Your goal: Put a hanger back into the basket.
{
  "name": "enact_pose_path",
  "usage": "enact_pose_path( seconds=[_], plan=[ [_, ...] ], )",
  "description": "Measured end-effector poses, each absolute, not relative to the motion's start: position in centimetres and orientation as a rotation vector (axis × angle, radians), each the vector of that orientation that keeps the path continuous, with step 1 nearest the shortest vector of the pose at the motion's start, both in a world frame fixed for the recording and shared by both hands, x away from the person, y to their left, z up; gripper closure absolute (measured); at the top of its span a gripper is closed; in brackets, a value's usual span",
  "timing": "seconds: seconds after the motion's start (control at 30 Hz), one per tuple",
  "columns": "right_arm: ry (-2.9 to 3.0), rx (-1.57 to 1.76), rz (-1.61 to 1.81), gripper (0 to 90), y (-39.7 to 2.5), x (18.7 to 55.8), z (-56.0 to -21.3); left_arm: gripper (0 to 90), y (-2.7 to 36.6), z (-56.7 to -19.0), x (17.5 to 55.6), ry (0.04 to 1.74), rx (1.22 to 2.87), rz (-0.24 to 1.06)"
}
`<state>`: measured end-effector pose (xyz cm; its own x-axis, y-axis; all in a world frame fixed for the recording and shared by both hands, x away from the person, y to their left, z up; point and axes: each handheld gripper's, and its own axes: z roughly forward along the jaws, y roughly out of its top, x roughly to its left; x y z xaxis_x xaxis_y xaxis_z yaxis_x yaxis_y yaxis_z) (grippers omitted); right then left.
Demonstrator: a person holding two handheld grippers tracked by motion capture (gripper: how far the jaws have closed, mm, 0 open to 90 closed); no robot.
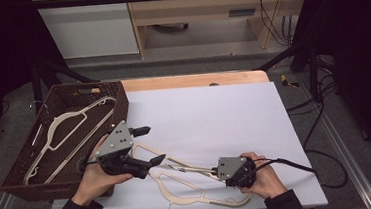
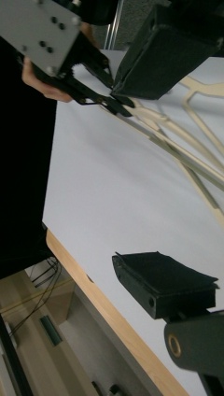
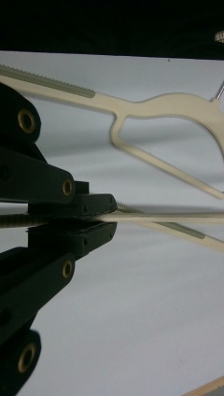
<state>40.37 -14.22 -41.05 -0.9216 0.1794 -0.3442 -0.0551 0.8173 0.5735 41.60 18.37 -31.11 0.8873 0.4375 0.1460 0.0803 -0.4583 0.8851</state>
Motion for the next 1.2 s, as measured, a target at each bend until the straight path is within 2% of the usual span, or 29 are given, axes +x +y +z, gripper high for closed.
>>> enact_pose_path(
  seconds=[0.17, 0.37, 0.77, 1.03, 1.2],
  plan=[
    [2.629, 0.096, 0.856, 86.0, -14.6, 40.4, -40.5, 14.2, 19.6, -32.7, 41.2, 0.369, 2.093, 0.435],
    [2.632, 0.094, 0.863, 85.9, -14.7, 40.6, -40.6, 14.3, 19.0, -34.8, 41.0, 0.330, 2.199, 0.406],
    [2.651, 0.120, 0.851, 85.8, -15.1, 40.6, -40.8, 24.4, 16.0, -39.9, 42.5, 0.309, 2.369, 0.378],
    [2.664, 0.117, 0.858, 85.7, -15.1, 40.6, -41.0, 43.0, 14.9, -41.0, 43.4, 0.261, 2.399, 0.416],
    [2.664, 0.116, 0.858, 85.7, -15.1, 40.6, -41.0, 61.2, 14.9, -40.9, 43.7, 0.240, 2.382, 0.432]
  ],
)
